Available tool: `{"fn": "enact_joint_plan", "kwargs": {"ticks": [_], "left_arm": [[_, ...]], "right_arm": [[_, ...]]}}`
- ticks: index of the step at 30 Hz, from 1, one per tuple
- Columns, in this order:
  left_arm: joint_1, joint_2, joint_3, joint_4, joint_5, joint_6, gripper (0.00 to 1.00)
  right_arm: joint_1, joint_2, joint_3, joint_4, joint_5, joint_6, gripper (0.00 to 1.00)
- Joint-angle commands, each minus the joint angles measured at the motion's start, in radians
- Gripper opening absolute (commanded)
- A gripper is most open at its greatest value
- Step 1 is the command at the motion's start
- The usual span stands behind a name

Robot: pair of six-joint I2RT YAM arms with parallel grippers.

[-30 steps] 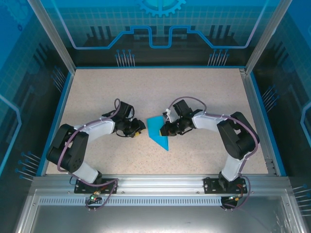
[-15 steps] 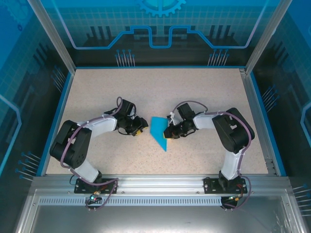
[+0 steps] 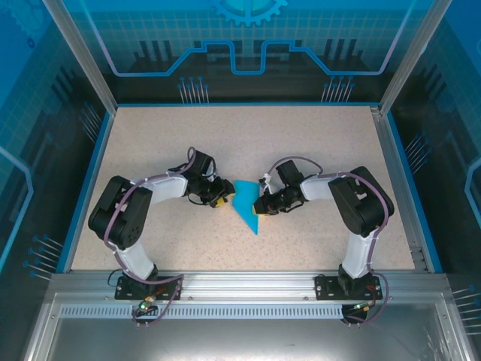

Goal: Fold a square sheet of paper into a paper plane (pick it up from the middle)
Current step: Fold the wing for the fifth time at the center of the table.

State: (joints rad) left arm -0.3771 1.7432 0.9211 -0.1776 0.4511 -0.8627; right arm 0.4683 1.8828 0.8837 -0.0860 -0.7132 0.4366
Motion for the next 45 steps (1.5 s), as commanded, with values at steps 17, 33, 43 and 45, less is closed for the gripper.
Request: {"fn": "enact_joint_plan", "kwargs": {"ticks": [17, 33, 43, 45], "left_arm": [[-0.008, 0.136, 0.115, 0.043, 0.161, 0.052, 0.41], [-0.008, 0.151, 0.133, 0.052, 0.203, 0.060, 0.29], [0.001, 0.192, 0.196, -0.031, 0.278, 0.170, 0.29], [0.006, 0.193, 0.204, -0.047, 0.282, 0.181, 0.26]], "right_arm": [[-0.003, 0.105, -0.040, -0.017, 0.084, -0.036, 0.17], [-0.005, 0.099, -0.040, -0.026, 0.097, -0.040, 0.19], [-0.007, 0.113, -0.028, -0.059, 0.108, -0.071, 0.18], [-0.009, 0.113, -0.022, -0.067, 0.112, -0.076, 0.18]]}}
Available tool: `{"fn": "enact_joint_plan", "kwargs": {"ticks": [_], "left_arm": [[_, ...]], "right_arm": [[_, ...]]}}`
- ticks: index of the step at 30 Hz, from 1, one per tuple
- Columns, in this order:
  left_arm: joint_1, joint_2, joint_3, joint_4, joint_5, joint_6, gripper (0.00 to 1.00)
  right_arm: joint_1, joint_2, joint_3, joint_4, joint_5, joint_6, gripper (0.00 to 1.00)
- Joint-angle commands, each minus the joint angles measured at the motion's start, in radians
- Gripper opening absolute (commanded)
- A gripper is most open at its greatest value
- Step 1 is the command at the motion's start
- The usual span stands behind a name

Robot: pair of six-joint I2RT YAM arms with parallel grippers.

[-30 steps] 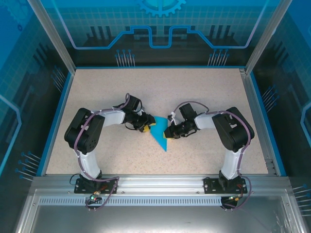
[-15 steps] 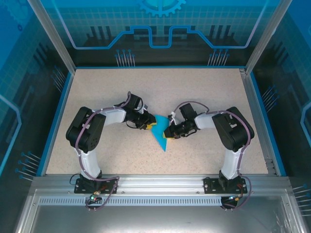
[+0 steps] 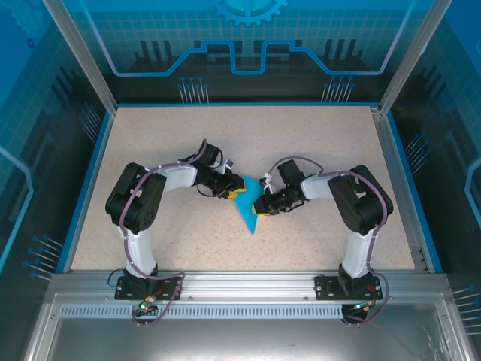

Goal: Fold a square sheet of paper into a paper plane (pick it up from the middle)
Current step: Fold the wing for the fifth time at the center of the table.

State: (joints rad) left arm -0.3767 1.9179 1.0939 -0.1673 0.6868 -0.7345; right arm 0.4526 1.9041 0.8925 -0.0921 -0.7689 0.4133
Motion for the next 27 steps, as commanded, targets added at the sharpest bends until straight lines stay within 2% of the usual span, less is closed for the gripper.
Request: {"fn": "enact_joint_plan", "kwargs": {"ticks": [1, 7, 14, 17, 21, 24, 27], "left_arm": [[0.007, 0.017, 0.032, -0.061, 0.048, 0.055, 0.24], [0.008, -0.034, -0.004, -0.046, -0.003, 0.026, 0.13], [0.002, -0.126, -0.124, 0.074, -0.130, -0.125, 0.04], [-0.006, -0.157, -0.158, 0.097, -0.168, -0.173, 0.01], [-0.021, -0.175, -0.160, 0.084, -0.194, -0.190, 0.01], [-0.026, -0.184, -0.155, 0.074, -0.201, -0.192, 0.01], [-0.028, -0.185, -0.154, 0.058, -0.208, -0.188, 0.01]], "right_arm": [[0.006, 0.093, -0.032, -0.060, 0.168, -0.051, 0.18], [0.005, 0.063, -0.019, -0.065, 0.162, -0.039, 0.20], [0.007, -0.093, -0.019, -0.065, 0.175, 0.001, 0.34], [0.032, -0.205, -0.027, -0.095, 0.294, -0.005, 0.37], [0.133, -0.348, -0.077, -0.114, 0.602, -0.039, 0.40], [0.246, -0.449, -0.168, -0.023, 0.777, -0.066, 0.43], [0.346, -0.508, -0.273, 0.143, 0.863, -0.126, 0.44]]}}
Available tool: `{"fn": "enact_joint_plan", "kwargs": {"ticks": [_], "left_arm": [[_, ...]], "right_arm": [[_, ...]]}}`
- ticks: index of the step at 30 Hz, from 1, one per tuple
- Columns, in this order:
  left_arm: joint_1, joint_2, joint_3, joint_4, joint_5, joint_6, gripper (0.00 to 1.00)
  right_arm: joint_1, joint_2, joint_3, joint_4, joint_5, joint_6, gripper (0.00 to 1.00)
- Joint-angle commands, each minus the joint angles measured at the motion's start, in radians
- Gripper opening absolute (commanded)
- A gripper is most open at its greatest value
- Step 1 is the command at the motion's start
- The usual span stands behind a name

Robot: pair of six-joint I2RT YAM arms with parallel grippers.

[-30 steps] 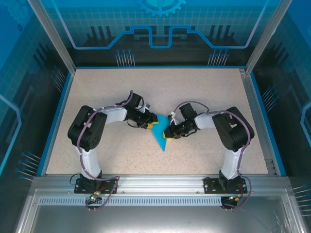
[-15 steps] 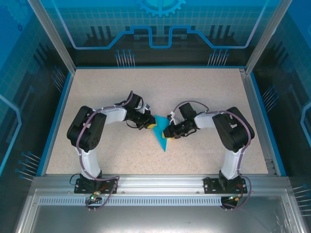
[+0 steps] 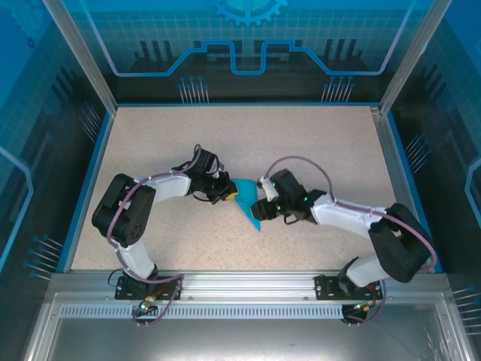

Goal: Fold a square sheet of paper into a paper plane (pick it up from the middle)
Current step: Fold the wing for the fifth time at the center of the table.

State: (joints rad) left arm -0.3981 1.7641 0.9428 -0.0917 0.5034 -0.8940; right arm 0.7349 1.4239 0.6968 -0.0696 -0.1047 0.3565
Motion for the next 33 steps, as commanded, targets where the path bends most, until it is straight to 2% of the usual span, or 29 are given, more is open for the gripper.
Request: {"fn": "enact_joint_plan", "kwargs": {"ticks": [1, 9, 15, 33], "left_arm": [[-0.007, -0.032, -0.004, -0.023, -0.026, -0.027, 0.01], [-0.009, -0.029, -0.002, -0.033, -0.023, -0.020, 0.02], [-0.010, -0.032, -0.004, -0.039, -0.021, -0.014, 0.03], [-0.011, -0.030, 0.005, -0.054, -0.021, -0.008, 0.03]], "right_arm": [[0.095, -0.033, -0.102, 0.156, 0.231, -0.092, 0.45], [0.302, 0.037, -0.125, 0.315, 0.464, -0.338, 0.48], [0.329, 0.157, -0.088, 0.355, 0.606, -0.396, 0.42], [0.330, 0.236, -0.062, 0.398, 0.643, -0.412, 0.22]]}}
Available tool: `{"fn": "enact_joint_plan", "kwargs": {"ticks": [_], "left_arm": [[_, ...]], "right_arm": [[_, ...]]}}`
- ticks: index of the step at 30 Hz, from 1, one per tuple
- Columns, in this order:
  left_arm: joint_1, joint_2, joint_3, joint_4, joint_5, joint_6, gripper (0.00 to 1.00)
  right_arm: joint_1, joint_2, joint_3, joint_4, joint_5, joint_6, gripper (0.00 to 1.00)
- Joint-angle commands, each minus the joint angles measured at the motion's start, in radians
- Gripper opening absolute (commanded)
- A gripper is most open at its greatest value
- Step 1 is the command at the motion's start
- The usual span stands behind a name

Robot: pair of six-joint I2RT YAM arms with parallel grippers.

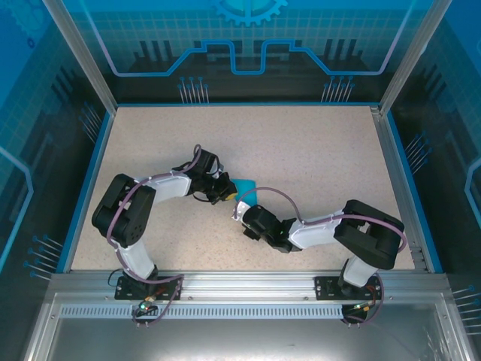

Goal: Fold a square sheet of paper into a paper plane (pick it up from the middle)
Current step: Fold the wing for the fifth time at the center of the table.

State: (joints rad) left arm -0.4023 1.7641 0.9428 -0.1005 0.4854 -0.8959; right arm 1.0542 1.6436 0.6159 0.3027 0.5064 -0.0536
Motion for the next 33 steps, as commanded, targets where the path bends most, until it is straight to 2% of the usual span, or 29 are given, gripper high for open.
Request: {"fn": "enact_joint_plan", "kwargs": {"ticks": [1, 13, 16, 18, 23, 25, 33], "left_arm": [[-0.007, -0.030, 0.005, -0.046, -0.005, -0.005, 0.03], [-0.006, -0.035, 0.009, -0.054, -0.007, -0.006, 0.04], [-0.007, -0.038, 0.008, -0.055, -0.009, -0.008, 0.04], [-0.007, -0.041, 0.010, -0.056, -0.010, -0.010, 0.04], [-0.007, -0.038, 0.014, -0.061, -0.009, -0.009, 0.04], [-0.007, -0.038, 0.014, -0.062, -0.007, -0.008, 0.04], [-0.007, -0.040, 0.010, -0.066, -0.009, -0.002, 0.04]], "right_arm": [[0.010, 0.018, 0.019, 0.022, 0.036, 0.000, 0.21], [0.010, 0.032, 0.019, 0.006, 0.102, 0.045, 0.11], [0.010, 0.028, 0.013, 0.009, 0.110, 0.045, 0.11], [0.010, 0.028, 0.011, 0.012, 0.109, 0.043, 0.17], [0.009, 0.031, 0.010, 0.017, 0.115, 0.037, 0.22], [0.009, 0.034, 0.013, 0.015, 0.116, 0.032, 0.18], [0.009, 0.033, 0.012, 0.020, 0.134, 0.036, 0.17]]}}
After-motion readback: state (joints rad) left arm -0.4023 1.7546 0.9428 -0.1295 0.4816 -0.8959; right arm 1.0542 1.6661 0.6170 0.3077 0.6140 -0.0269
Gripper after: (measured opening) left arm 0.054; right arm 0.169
